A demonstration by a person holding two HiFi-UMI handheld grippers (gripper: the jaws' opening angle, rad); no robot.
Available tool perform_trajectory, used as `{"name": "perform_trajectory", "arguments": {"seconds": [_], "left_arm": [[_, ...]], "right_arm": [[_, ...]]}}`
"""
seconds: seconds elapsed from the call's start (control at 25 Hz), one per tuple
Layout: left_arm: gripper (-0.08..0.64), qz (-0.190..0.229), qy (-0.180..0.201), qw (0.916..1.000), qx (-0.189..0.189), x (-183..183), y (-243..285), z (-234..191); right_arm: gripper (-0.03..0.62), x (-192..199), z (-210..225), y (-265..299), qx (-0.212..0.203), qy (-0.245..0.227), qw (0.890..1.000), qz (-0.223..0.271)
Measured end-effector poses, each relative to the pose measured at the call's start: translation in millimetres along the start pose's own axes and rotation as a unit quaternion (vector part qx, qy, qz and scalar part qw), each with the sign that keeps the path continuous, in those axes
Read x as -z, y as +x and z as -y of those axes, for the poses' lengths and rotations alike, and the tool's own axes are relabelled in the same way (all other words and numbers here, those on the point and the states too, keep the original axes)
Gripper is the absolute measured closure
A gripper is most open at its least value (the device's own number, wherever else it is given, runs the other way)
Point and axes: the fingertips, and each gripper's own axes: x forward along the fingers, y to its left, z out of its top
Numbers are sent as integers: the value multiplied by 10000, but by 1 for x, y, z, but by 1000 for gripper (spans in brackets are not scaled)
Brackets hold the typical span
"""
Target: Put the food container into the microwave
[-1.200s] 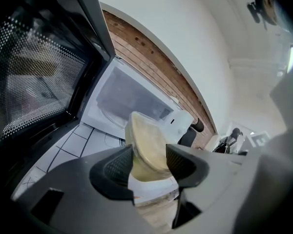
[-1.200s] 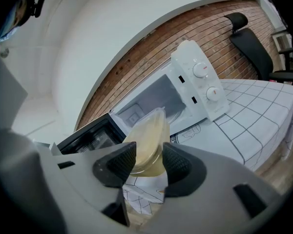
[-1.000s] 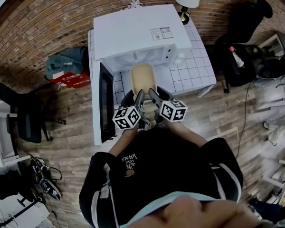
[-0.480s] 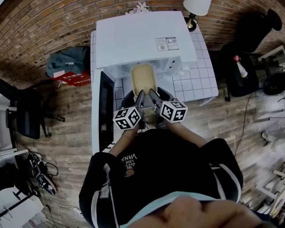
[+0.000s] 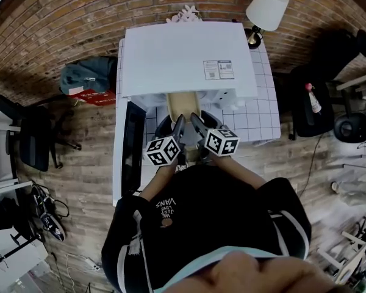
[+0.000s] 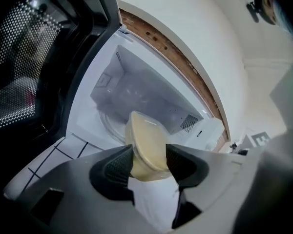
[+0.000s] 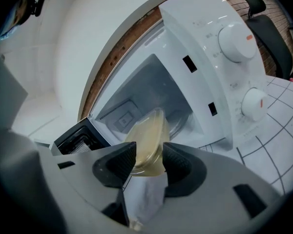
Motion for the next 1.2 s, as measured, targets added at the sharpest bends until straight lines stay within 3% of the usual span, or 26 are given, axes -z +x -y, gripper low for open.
{"name": "perform_trajectory", "arguments": {"seconds": [1.2], "left_arm": [[344, 23, -48, 9998, -215, -26, 47, -25]], "right_arm": [[431, -26, 15, 56, -95, -167, 9994, -279]]}}
